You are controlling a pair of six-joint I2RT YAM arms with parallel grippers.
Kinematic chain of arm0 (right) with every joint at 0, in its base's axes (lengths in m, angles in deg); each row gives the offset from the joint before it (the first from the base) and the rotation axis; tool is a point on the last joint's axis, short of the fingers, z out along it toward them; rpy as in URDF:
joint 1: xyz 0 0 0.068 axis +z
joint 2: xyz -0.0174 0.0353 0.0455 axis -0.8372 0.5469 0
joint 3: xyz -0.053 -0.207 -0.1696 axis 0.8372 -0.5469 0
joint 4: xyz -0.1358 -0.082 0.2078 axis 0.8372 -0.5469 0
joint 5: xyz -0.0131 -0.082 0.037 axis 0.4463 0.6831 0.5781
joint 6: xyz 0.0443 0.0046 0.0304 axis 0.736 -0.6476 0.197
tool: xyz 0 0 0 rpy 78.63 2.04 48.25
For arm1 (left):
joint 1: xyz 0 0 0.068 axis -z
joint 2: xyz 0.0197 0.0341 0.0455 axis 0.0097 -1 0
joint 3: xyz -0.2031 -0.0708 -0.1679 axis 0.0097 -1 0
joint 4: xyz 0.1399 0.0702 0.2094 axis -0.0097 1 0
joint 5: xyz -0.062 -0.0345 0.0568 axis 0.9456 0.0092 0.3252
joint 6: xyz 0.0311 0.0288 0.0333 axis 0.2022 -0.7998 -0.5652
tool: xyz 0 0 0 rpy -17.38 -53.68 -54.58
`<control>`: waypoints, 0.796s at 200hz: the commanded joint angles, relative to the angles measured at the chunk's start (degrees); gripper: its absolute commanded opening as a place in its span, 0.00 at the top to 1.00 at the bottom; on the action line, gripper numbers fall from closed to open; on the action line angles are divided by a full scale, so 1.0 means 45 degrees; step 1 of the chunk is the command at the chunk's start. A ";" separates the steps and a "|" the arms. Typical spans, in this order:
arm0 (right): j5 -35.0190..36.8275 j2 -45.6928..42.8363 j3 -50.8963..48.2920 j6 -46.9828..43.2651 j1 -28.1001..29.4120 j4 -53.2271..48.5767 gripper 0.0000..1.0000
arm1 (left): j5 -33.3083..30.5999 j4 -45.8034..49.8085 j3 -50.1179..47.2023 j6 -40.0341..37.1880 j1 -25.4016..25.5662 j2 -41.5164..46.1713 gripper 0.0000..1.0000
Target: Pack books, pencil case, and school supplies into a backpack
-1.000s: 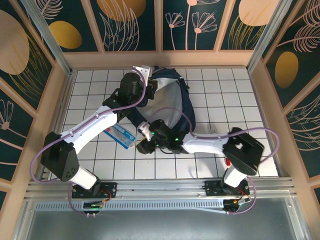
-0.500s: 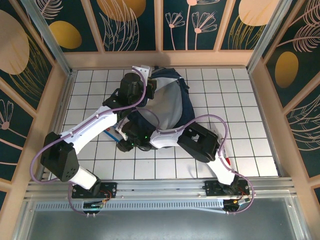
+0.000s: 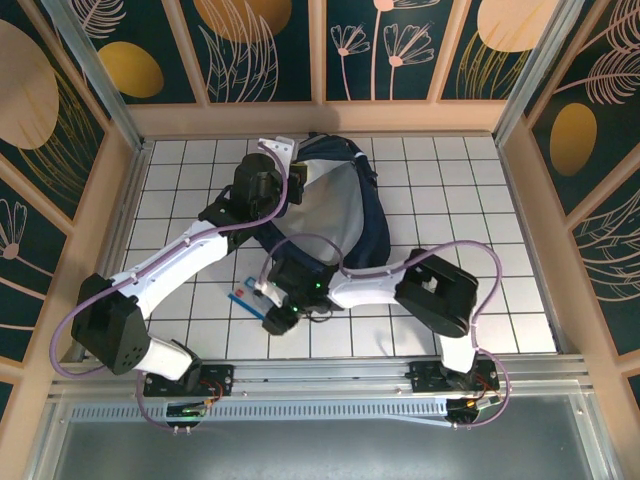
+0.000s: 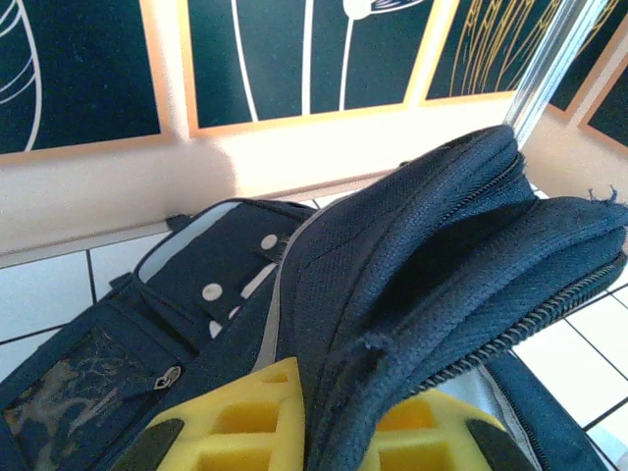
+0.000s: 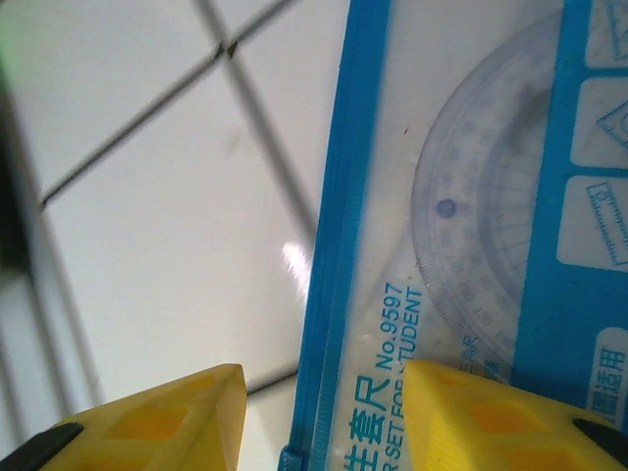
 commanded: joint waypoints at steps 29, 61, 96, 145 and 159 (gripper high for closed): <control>0.1200 -0.1307 -0.0090 0.1056 -0.0689 -0.2721 0.37 | -0.0573 -0.1936 -0.0020 -0.0219 0.0032 0.0867 1.00; 0.2204 -0.1185 0.0021 0.0700 -0.0688 -0.3612 0.34 | -0.0506 -0.1738 -0.0144 -0.0353 0.0035 0.1035 1.00; 0.1960 -0.0808 0.0005 0.0760 -0.0498 -0.4223 0.32 | -0.0560 -0.1696 -0.0135 -0.0294 0.0038 0.1104 1.00; 0.2617 -0.0343 0.0723 0.1351 0.0060 -0.5285 0.32 | -0.0380 -0.1562 0.0028 -0.0194 0.0037 0.0912 1.00; 0.2869 -0.0812 0.0655 0.1403 0.0225 -0.5181 0.32 | -0.0455 -0.1624 0.0026 -0.0263 0.0026 0.0915 1.00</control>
